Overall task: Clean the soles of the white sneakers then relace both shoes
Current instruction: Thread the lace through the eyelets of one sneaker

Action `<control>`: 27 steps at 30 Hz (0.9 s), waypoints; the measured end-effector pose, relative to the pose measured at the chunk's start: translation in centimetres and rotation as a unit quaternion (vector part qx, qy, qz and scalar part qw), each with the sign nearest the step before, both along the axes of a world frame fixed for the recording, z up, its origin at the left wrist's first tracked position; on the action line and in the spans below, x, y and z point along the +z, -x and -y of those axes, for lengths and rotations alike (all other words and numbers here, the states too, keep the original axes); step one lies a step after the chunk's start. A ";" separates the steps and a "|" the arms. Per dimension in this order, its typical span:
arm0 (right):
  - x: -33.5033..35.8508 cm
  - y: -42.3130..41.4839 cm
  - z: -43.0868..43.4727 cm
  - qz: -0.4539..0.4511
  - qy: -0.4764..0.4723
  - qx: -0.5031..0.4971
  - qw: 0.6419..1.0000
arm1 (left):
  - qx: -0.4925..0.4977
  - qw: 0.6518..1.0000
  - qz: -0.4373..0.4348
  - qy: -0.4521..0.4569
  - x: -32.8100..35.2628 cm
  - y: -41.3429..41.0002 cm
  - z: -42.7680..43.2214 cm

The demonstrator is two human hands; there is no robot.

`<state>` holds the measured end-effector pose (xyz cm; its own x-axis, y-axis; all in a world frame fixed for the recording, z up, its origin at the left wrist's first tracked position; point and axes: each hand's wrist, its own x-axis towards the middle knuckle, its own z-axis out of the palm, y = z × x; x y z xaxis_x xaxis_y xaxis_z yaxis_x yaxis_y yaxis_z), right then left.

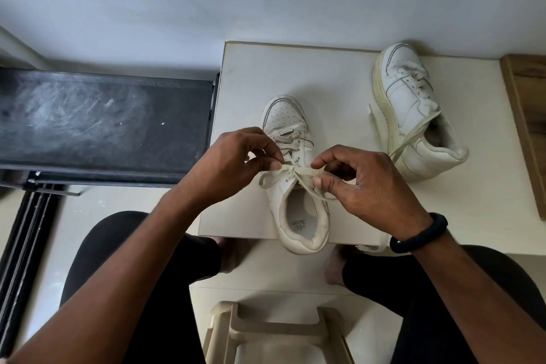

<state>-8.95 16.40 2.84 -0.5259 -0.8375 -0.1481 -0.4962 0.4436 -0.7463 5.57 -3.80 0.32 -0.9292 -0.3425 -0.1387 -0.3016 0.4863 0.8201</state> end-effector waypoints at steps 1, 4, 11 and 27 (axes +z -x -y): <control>0.0 0.0 0.0 -0.003 -0.003 0.002 1.000 | 0.002 1.000 0.000 0.008 0.0 0.0 0.1; 0.0 0.1 -0.1 -0.010 -0.017 0.008 1.000 | 0.006 0.999 0.006 0.033 0.1 -0.2 0.5; 0.3 -0.1 0.0 -0.010 -0.036 0.011 0.999 | 0.032 0.998 0.023 0.056 0.3 -0.8 1.3; 0.5 0.1 -0.1 0.010 -0.099 -0.016 0.995 | 0.073 0.990 0.081 0.095 0.0 -1.8 3.1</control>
<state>-9.05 16.49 3.32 -0.5468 -0.7742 -0.3188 -0.4654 0.5975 -0.6529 7.33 -6.92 0.36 -0.8388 -0.5055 -0.2022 -0.4999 0.5680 0.6538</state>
